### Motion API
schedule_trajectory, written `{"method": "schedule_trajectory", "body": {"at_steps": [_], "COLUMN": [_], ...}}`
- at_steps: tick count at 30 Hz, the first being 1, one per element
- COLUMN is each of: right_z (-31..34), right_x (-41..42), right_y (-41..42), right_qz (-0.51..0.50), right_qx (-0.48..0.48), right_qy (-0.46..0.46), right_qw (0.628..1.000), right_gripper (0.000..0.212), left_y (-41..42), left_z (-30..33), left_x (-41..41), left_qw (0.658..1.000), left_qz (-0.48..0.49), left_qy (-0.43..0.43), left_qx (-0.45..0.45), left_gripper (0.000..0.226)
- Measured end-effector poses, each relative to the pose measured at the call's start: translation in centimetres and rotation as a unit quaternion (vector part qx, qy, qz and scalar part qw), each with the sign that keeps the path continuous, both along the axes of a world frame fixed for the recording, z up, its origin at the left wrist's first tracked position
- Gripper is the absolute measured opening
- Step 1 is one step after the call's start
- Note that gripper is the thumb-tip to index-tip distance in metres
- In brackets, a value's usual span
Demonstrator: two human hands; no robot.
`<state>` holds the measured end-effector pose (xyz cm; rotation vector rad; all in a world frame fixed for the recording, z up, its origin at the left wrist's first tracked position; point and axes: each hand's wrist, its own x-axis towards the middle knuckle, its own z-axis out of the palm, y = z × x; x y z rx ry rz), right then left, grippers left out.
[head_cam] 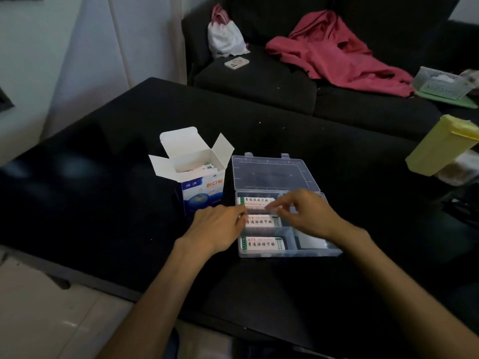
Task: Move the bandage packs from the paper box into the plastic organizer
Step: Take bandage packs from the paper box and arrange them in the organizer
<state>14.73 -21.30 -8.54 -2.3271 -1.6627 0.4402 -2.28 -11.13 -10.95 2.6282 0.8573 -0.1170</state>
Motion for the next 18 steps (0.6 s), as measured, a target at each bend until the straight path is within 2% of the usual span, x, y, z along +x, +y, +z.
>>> {"method": "schedule_trajectory", "body": {"at_steps": [2,5,8,12,14,18], "right_z": [0.9,1.8,2.0,1.8,1.6,1.3], "right_x": [0.2,-0.1,-0.3,-0.5,-0.3,0.6], "right_y": [1.5,3.2,4.0,3.8,3.3,2.0], "right_qz": [0.056,0.087,0.089,0.075,0.042,-0.142], "right_qx": [-0.083,-0.171,-0.2,-0.19,-0.161,-0.109], "right_qy": [-0.024,-0.075,-0.099,-0.082,-0.09,-0.053], "right_qw": [0.995,0.979,0.971,0.976,0.982,0.982], "right_gripper": [0.022,0.026,0.024,0.023,0.025,0.035], "left_y": [0.1,0.1,0.0,-0.1,-0.1,-0.1], "left_z": [-0.1,0.1,0.3,0.3,0.4,0.3], "left_x": [0.0,0.1,0.1,0.0,-0.1,-0.1], "left_qw": [1.0,1.0,1.0,1.0,1.0,1.0], "left_qz": [0.002,0.003,0.001,0.004,0.006,0.007], "left_qy": [0.007,0.015,0.017,0.014,0.007,-0.006], "left_qx": [0.001,-0.004,-0.003,0.001,0.005,0.012], "left_gripper": [0.033,0.033,0.034,0.032,0.032,0.032]}}
